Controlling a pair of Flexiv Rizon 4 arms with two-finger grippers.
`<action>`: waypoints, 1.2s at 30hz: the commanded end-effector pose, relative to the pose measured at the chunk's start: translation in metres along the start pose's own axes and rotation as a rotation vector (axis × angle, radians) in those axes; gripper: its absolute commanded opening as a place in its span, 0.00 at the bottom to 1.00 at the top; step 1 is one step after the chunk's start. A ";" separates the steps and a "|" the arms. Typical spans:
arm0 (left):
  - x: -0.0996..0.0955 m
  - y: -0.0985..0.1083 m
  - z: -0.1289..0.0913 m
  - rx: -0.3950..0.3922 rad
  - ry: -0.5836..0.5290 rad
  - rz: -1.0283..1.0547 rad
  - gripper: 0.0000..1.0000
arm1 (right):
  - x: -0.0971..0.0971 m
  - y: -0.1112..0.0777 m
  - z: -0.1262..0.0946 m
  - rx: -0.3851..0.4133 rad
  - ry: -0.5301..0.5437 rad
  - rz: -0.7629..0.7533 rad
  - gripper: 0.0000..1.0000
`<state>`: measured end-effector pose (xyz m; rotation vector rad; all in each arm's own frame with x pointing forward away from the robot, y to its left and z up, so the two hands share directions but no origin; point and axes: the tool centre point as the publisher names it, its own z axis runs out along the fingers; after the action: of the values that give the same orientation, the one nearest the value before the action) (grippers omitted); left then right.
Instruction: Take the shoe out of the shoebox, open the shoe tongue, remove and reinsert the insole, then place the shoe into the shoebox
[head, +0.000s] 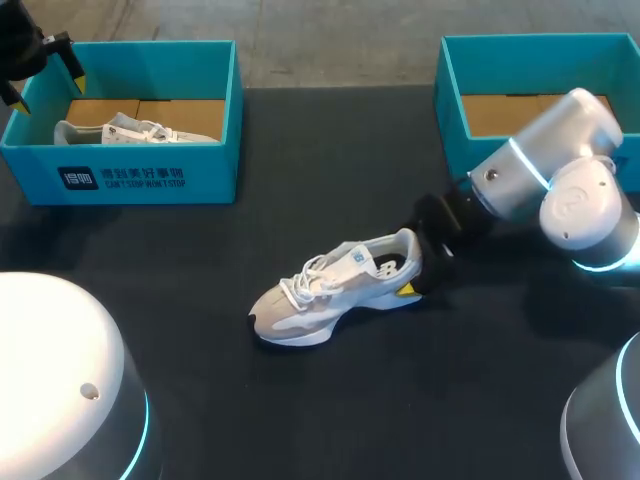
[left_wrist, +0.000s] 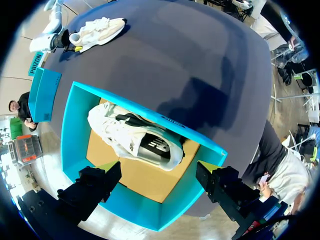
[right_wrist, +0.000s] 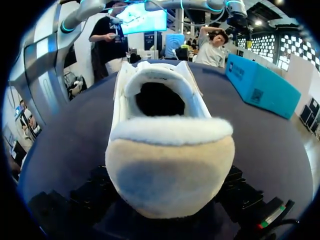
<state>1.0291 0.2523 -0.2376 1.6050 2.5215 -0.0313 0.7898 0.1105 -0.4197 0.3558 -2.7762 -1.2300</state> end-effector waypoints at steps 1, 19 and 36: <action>0.000 0.001 0.000 0.001 0.002 0.001 1.00 | 0.011 -0.003 -0.009 0.009 -0.045 0.016 0.00; 0.000 0.001 0.000 0.001 0.002 0.001 1.00 | 0.036 -0.009 -0.029 -0.005 -0.199 0.133 0.00; 0.000 0.001 0.000 0.001 0.002 0.001 1.00 | 0.049 -0.006 -0.020 -0.043 -0.233 0.152 0.00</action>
<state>1.0291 0.2523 -0.2376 1.6050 2.5215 -0.0313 0.7509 0.0788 -0.4107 -0.0024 -2.8910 -1.3607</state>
